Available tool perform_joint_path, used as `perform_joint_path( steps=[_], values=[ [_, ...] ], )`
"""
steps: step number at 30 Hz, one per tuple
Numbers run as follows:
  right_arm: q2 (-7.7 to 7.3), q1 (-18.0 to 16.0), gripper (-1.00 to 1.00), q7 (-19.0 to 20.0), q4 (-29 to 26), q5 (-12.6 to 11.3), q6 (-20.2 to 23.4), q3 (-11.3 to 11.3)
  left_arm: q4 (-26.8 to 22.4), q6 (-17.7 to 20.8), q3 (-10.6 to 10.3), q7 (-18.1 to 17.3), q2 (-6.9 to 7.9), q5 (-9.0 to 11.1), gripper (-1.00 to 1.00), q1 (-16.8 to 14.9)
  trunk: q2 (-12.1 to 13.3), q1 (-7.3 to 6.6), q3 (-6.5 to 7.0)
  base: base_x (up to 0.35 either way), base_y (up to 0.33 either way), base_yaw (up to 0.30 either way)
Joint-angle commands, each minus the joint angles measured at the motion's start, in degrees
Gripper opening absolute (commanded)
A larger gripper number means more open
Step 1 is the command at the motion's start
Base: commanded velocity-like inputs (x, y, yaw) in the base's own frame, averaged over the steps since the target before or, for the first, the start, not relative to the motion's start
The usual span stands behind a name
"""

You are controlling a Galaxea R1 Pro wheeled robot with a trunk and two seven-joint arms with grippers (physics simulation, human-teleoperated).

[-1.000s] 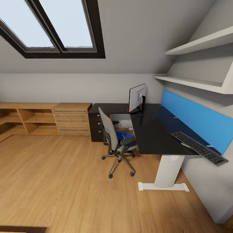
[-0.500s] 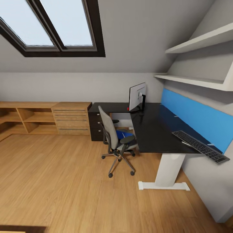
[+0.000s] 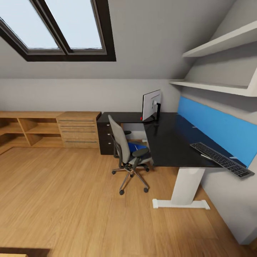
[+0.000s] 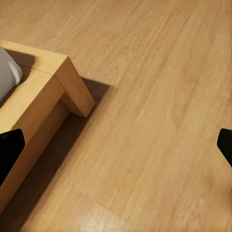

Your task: In the bedroom, organize the workspace by keeping the computer under the desk, ensuring the monitor is on the desk, placing the keyboard on the desk next to the monitor, placing the mouse on the desk next to the keyboard, moving the folder from the swivel chair onto the desk next to the mouse, stacking the notebook on top of the folder with the pen on top of the notebook, and positioning the swivel chair next to the desk.

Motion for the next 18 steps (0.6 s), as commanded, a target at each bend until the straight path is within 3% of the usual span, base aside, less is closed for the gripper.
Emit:
perform_joint_path(
  steps=[1, 7, 18],
  values=[
    [-0.01, -0.04, 1.00, -0.60, 0.05, 0.36, -0.05, 0.23, -0.02, -0.24, 0.18, -0.32, -0.02, 0.31, 1.00, -0.02, -0.45, 0.23, -0.24, 0.000, -0.001, 0.000],
    [-0.01, -0.04, 1.00, -0.60, 0.05, 0.39, -0.07, 0.36, -0.02, -0.17, 0.12, -0.43, -0.02, 0.30, 1.00, -0.02, -2.85, 1.54, -1.32, -0.024, 0.126, -0.031],
    [0.00, -0.04, 1.00, -0.60, 0.05, 0.48, -0.07, 0.47, -0.02, -0.07, -0.01, -0.56, 0.05, 0.31, 1.00, -0.02, -7.26, 3.96, -3.29, -0.102, 0.296, -0.222]
  ],
)
